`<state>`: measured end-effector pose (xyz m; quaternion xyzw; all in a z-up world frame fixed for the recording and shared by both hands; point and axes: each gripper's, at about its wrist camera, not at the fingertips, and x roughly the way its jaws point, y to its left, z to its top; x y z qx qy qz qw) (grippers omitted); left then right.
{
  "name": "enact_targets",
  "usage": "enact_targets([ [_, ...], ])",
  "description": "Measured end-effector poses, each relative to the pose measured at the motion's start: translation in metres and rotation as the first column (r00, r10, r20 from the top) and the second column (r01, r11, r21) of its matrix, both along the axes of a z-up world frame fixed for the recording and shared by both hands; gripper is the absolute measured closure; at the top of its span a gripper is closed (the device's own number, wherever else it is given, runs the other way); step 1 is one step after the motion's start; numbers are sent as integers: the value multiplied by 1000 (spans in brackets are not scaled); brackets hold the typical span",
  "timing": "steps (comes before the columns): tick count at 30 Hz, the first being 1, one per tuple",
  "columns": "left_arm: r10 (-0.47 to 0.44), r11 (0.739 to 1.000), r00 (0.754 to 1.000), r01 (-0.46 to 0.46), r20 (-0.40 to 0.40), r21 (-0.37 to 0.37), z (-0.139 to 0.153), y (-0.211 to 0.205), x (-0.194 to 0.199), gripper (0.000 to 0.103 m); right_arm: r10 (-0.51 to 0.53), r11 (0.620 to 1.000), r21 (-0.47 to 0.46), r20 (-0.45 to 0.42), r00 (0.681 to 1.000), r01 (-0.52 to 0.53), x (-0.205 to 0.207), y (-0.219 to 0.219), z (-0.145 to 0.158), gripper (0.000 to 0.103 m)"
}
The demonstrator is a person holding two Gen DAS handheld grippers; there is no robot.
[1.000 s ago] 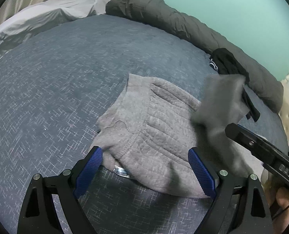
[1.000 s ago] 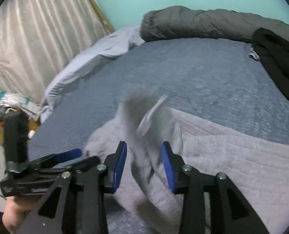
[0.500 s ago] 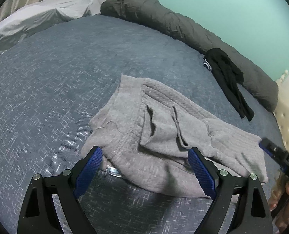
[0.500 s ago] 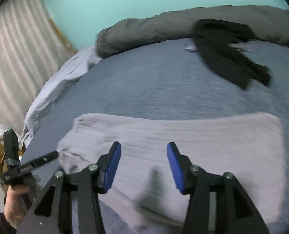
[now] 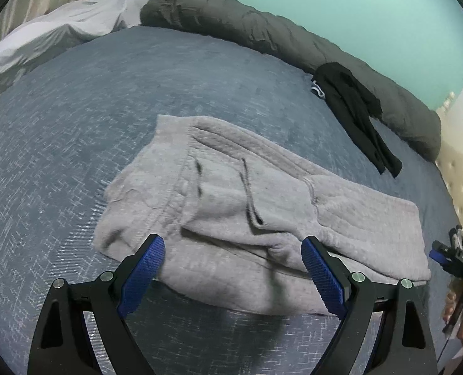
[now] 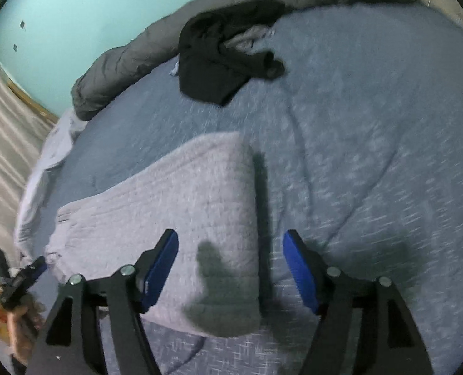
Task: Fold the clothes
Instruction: 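Grasp the folded leg edge with the right gripper and tuck it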
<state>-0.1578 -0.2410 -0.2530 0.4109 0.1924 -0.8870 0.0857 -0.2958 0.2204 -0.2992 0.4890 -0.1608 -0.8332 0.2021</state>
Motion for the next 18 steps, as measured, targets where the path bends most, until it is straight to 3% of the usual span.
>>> enact_targets([
  [3,-9,1000,1000,10,7,-8,-2,5,-3,11,20,998,-57,12,1000,-19,-7,-4,-8,31],
  [13,-16,1000,1000,16,20,-17,-6,10,-6,11,121,992,-49,25,992,-120,-16,-45,-23,31],
  [16,-18,1000,1000,19,20,-19,-6,11,-7,11,106,990,-99,32,994,-102,-17,-41,-26,42],
  [18,-18,1000,1000,18,19,-20,-5,12,-7,11,87,990,-115,47,995,-82,-20,-38,-30,60],
])
